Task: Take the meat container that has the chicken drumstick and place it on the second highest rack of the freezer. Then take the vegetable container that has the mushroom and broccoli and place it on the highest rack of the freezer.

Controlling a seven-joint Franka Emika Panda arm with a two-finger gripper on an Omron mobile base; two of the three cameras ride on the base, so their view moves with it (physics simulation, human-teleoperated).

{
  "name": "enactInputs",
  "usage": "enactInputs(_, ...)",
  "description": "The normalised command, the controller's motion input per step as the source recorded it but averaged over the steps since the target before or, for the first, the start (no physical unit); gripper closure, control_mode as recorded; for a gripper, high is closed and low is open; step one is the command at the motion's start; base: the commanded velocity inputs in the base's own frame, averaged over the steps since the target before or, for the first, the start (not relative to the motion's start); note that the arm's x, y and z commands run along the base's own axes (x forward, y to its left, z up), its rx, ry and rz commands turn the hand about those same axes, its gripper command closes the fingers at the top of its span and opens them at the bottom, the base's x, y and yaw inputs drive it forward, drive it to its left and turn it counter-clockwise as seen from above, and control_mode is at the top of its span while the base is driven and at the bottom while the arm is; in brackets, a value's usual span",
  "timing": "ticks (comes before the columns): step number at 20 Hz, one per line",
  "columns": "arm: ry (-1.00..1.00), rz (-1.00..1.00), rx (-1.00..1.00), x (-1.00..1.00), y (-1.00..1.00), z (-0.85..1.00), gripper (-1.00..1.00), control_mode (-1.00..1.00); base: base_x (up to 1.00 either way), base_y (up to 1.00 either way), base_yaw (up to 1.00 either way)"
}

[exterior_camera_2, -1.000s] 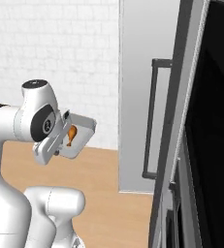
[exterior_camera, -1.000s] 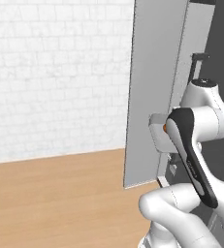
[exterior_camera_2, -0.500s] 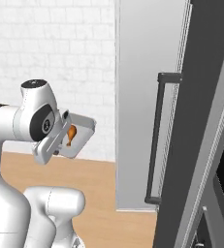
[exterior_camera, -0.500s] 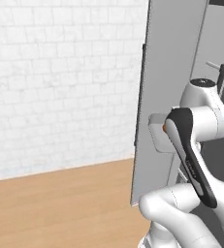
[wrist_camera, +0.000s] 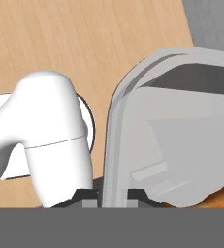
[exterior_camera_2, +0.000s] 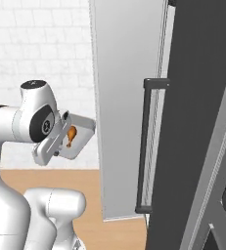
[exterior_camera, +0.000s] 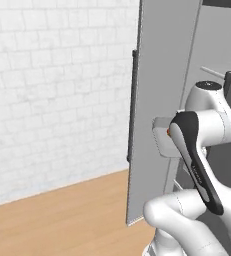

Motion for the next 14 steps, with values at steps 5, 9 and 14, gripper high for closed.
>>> enactInputs(5, 0.0, 0.0, 0.0, 0.0, 0.0, 0.0, 1.0, 1.0, 0.57, 0.16, -0.4)
enactInputs(9, 0.0, 0.0, 0.0, 0.0, 0.0, 0.0, 1.0, 1.0, 0.6, 0.18, -0.41)
enactInputs(14, 0.0, 0.0, 0.0, 0.0, 0.0, 0.0, 1.0, 1.0, 0.51, 0.0, -0.42)
